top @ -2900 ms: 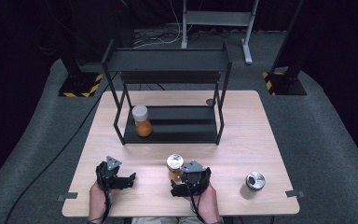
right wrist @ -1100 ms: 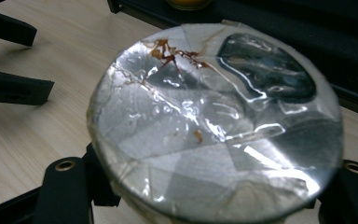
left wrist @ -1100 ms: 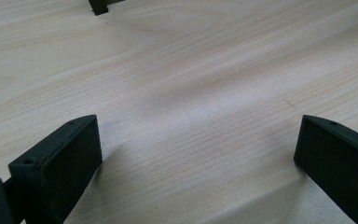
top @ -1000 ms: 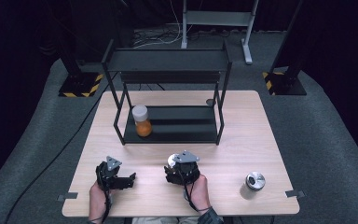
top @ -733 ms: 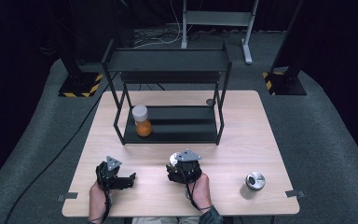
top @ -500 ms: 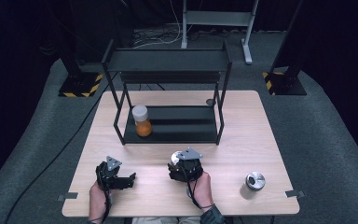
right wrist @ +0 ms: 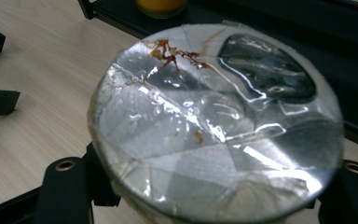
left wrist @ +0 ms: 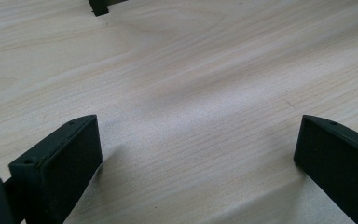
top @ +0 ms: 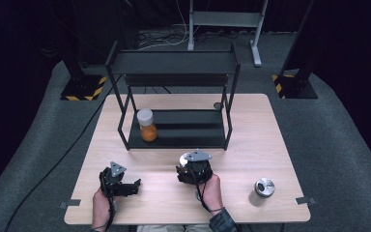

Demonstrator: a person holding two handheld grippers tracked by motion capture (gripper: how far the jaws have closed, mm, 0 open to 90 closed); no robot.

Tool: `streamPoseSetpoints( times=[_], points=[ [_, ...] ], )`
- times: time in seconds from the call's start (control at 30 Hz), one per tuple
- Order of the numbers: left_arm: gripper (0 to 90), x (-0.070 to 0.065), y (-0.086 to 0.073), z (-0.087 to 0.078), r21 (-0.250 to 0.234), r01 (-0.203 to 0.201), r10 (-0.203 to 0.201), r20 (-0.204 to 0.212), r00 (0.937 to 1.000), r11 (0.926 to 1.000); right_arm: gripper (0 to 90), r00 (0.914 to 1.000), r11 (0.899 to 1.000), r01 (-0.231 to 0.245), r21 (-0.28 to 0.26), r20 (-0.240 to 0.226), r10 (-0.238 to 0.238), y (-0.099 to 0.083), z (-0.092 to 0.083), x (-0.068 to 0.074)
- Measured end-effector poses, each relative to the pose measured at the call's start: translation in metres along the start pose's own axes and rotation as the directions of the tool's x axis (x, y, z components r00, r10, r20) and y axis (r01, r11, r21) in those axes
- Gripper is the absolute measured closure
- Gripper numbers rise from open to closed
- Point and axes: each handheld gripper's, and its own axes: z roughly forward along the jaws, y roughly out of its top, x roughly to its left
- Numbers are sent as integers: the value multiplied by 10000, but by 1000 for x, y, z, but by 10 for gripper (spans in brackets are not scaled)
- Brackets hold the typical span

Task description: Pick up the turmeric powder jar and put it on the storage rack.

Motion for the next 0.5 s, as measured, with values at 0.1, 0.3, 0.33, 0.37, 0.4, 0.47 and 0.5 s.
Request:
streamPoseSetpoints(
  times=[0.1,0.3,0.33,0.37,0.4,0.47,0.5],
  points=[
    [5,0,0,0,2,-4,4,-4,10000,10000,304,10000,10000,14,-14,26,-14,2,0,-1],
    [6,0,0,0,-12,-5,5,-10,10000,10000,304,10000,10000,37,29,81,-37,5,1,-3],
    [6,0,0,0,-12,-4,4,-9,10000,10000,304,9999,10000,60,42,88,-60,6,1,-3],
    [6,0,0,0,-12,-3,3,-7,10000,10000,304,9999,10000,75,52,94,-75,6,2,-4],
    [6,0,0,0,-16,-1,1,-7,10000,10000,303,9999,9999,83,62,104,-84,7,2,-4],
    [6,0,0,0,-10,-6,6,-9,10000,10000,304,9999,9999,66,85,122,-67,8,3,-5],
    [6,0,0,0,-11,-4,4,-6,10000,10000,304,9999,9999,90,88,134,-91,8,3,-6]
  ],
)
